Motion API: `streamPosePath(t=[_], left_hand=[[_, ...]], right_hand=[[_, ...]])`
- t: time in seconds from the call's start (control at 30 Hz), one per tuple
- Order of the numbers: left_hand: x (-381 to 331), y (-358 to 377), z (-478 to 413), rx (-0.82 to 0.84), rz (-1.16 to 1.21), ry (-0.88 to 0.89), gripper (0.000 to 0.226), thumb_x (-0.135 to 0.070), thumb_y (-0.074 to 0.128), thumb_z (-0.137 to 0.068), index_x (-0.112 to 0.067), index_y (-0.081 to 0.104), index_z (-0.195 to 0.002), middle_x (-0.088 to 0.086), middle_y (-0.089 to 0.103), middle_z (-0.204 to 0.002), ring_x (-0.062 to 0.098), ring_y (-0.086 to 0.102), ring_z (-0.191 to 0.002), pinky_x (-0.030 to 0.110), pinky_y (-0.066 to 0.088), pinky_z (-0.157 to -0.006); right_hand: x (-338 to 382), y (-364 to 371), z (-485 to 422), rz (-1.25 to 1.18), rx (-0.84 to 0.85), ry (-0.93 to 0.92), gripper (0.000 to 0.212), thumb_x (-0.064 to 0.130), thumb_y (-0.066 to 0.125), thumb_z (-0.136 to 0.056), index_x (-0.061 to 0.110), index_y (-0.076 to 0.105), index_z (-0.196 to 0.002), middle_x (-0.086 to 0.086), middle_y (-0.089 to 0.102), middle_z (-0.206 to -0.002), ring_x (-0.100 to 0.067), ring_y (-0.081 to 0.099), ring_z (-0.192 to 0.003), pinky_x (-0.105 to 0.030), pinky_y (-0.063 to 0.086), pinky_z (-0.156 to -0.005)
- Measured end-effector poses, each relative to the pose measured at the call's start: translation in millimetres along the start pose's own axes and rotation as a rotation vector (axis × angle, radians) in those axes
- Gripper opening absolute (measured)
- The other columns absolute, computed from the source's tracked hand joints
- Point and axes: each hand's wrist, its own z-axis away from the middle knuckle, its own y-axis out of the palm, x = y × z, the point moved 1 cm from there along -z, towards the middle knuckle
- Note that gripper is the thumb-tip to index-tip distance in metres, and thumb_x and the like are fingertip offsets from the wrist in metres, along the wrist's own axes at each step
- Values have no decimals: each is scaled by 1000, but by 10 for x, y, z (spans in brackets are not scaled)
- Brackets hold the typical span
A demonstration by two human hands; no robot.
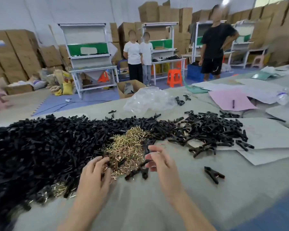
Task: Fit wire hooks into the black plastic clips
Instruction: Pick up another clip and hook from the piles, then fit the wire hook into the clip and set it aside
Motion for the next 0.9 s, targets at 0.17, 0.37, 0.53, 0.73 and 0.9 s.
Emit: streamPosePath(t=[0.17,0.37,0.53,0.73,0.9], left_hand=[[997,-691,447,-168,-357,-338,62,-43,40,-83,1,69,-117,28,62,-123,51,55,-118,62,42,-101],[1376,-793,436,-112,-459,-443,49,-28,67,-87,-1,63,-129,30,56,-133,50,51,-124,62,40,-104],[1543,-739,179,-49,-561,-465,55,-31,72,-87,-7,59,-134,25,60,-132,45,55,-119,60,39,-99],[1702,-734,-19,-103,-605,-367,39,-28,78,-82,-11,68,-116,18,64,-103,41,62,-89,53,47,-75],[1703,-725,-10,-150,-537,-301,30,-28,74,-85,-20,66,-113,7,64,-98,33,61,-87,50,48,-74]], right_hand=[[-400,943,160,304,306,-87,20,29,54,-101,47,61,-108,15,66,-95,-3,59,-80,-12,45,-70],[-764,1718,183,896,398,-371,38,32,37,-106,36,41,-143,23,47,-133,7,38,-125,-22,34,-111],[-960,1957,-32,1199,393,-415,55,44,21,-108,25,15,-160,9,28,-161,-8,22,-148,-32,17,-124],[-1091,2113,-261,1277,394,-460,51,50,25,-104,28,55,-140,7,51,-148,-17,40,-141,-41,22,-122],[-1151,2099,-325,1189,304,-514,24,43,47,-100,31,66,-109,12,64,-120,-13,55,-120,-36,37,-111]])
